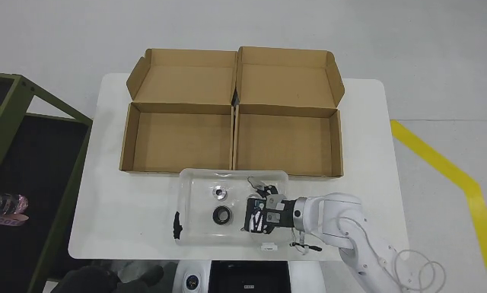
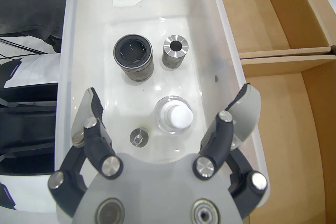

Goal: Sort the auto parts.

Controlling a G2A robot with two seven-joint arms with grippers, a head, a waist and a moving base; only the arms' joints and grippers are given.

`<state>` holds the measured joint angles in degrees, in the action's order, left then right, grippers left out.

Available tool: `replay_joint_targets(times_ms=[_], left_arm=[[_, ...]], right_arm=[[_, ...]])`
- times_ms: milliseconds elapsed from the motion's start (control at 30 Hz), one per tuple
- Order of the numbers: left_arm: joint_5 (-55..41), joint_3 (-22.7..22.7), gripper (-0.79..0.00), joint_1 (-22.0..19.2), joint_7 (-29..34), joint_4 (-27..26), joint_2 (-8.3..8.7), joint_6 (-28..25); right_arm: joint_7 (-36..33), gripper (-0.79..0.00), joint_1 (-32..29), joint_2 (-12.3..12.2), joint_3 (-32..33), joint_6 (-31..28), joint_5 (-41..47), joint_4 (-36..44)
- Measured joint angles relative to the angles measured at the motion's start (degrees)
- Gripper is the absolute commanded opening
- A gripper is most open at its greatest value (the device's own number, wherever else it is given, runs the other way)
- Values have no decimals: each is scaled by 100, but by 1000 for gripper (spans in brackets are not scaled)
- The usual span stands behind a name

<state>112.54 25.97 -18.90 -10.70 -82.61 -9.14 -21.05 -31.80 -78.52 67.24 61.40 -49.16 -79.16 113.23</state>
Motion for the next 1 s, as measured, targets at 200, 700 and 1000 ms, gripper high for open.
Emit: replay_joint_targets(times_ms=[200, 700, 1000], left_arm=[[0, 0, 0, 0, 0, 0, 0, 0], [0, 0, 0, 0, 0, 0, 0, 0], [0, 0, 0, 0, 0, 0, 0, 0]], right_arm=[[-125, -369, 47, -32, -7, 20, 13, -79], [-195, -785, 139, -101, -97, 12, 27, -61], [79, -785, 161, -162, 23, -133, 249, 233]])
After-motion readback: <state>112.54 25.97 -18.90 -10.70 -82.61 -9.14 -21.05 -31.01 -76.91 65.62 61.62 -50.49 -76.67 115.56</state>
